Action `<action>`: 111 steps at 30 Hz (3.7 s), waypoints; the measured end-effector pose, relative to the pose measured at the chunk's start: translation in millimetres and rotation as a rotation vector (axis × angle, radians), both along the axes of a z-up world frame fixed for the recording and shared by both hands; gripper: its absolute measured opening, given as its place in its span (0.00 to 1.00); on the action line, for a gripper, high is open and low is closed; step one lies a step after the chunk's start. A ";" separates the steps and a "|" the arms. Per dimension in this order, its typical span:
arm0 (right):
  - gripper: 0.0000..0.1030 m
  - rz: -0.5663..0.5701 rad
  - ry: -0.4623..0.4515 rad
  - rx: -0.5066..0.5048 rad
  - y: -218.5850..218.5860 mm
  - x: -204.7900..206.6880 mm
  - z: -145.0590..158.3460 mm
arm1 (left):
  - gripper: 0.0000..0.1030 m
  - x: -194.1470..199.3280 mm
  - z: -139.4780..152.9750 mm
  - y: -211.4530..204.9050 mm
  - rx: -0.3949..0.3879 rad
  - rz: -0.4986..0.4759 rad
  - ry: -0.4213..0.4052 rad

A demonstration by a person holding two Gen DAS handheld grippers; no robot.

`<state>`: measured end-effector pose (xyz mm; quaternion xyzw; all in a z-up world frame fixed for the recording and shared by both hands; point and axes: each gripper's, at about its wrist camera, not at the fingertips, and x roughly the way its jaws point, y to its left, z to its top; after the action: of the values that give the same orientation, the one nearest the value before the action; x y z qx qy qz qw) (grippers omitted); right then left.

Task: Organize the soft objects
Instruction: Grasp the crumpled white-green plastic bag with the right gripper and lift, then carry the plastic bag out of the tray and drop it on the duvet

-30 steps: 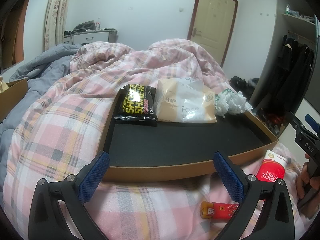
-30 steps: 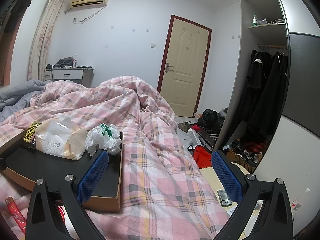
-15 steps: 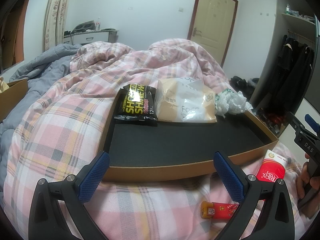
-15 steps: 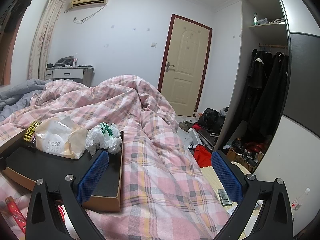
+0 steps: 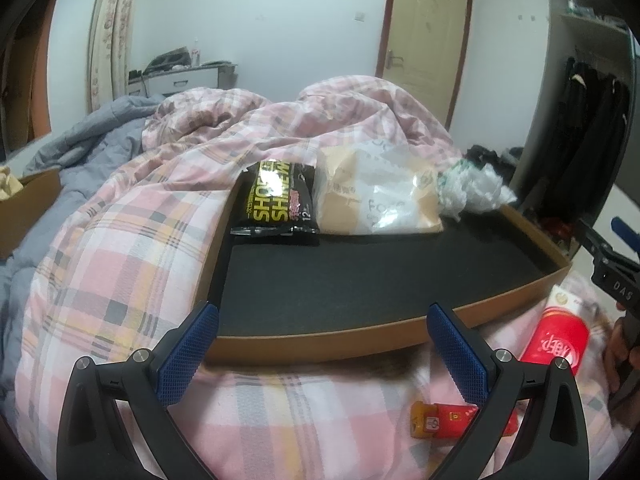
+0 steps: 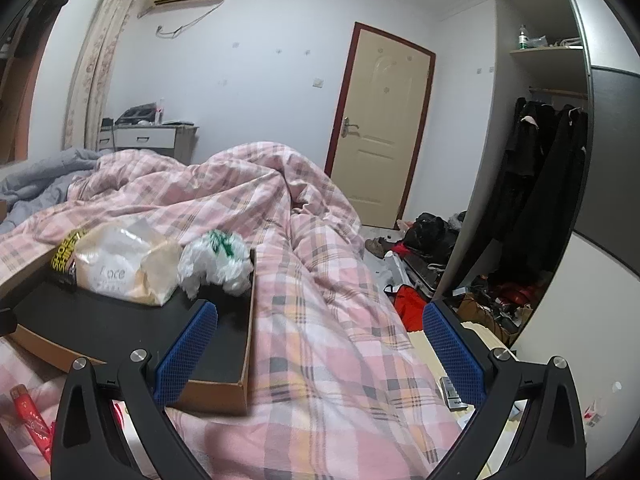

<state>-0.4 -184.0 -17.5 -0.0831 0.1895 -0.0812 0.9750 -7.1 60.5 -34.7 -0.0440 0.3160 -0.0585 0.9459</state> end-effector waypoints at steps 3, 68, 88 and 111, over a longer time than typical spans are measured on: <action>0.99 0.009 0.040 -0.009 2.4 4.6 -3.2 | 1.00 -0.9 1.2 0.3 0.019 -0.001 -0.005; 0.16 0.420 0.388 0.058 31.1 -19.0 34.5 | 1.00 14.2 -5.5 0.2 0.003 -0.030 0.053; 0.93 0.714 0.327 -0.265 74.0 -86.9 34.1 | 1.00 13.8 -5.6 0.0 0.004 -0.029 0.053; 0.97 0.173 0.195 0.323 -19.7 27.6 -13.8 | 1.00 13.6 -5.9 -1.0 0.009 -0.025 0.053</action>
<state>27.2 -203.7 -31.2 0.0509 0.2856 0.0427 0.9561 6.5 59.5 -40.7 -0.0371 0.3417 -0.0678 0.9366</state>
